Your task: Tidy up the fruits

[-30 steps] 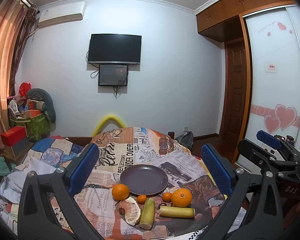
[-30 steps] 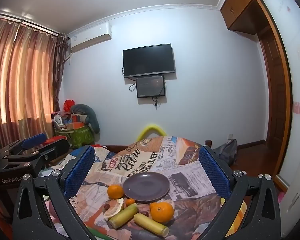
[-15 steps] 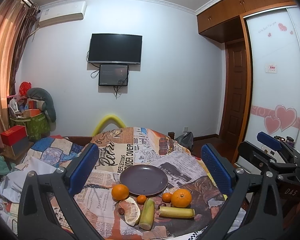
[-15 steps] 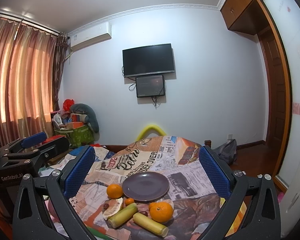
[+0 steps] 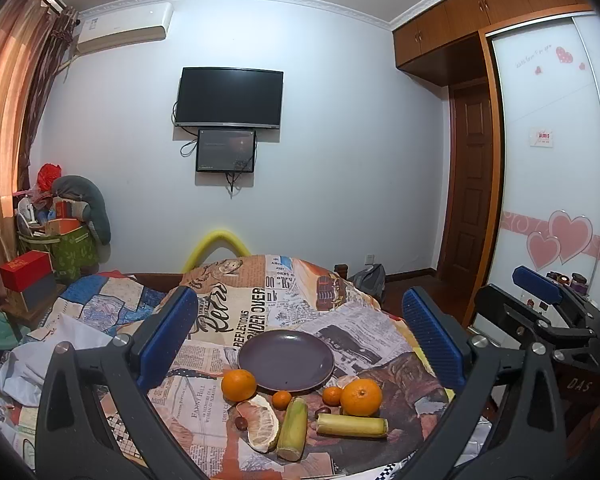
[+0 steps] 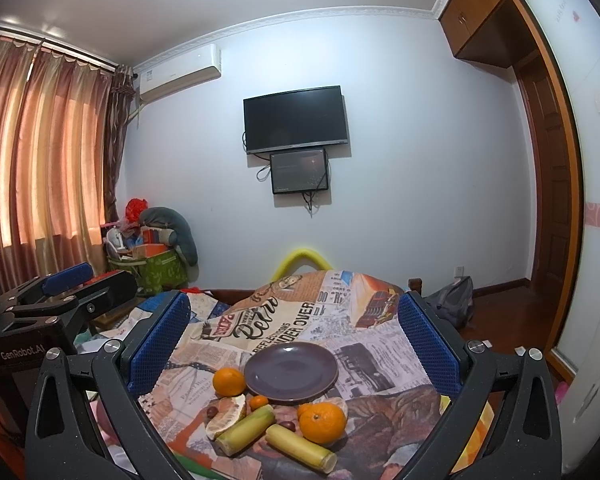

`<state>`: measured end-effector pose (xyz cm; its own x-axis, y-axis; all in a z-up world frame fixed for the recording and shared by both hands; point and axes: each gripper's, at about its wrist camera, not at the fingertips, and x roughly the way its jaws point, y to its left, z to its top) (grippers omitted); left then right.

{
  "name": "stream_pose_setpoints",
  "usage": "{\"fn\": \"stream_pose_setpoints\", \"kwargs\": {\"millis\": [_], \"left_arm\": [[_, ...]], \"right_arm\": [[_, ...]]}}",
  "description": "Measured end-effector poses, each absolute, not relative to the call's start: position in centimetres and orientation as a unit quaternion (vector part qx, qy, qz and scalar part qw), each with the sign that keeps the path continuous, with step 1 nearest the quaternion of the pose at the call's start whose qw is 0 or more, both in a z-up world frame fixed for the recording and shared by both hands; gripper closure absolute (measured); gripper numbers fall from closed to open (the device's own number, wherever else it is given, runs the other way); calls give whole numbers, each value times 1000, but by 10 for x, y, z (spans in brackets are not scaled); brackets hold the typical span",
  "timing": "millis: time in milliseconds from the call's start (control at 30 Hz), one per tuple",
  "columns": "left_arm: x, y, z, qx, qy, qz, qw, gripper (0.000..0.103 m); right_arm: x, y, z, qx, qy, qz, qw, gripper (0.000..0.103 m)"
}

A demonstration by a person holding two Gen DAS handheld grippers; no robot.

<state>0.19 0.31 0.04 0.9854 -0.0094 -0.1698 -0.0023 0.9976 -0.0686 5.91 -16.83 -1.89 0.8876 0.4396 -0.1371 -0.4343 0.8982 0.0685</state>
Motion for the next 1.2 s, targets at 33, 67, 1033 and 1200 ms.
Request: {"fn": "stream_pose_setpoints", "kwargs": {"millis": [33,67,1033,1200], "left_arm": [[2,3,0,-34,87,-2,996,0],[3,3,0,-34,87,-2,996,0],[125,61,-98,-97,251,16,963,1],[147,68,-127,-98,300,21,949,10]], "right_arm": [[59,-168,-19,19,76,225,971,0],[60,-169,-19,19,76,225,971,0],[160,-166,-113,5,281,194,940,0],[173,-159,-135,-8,324,201,925,0]]}}
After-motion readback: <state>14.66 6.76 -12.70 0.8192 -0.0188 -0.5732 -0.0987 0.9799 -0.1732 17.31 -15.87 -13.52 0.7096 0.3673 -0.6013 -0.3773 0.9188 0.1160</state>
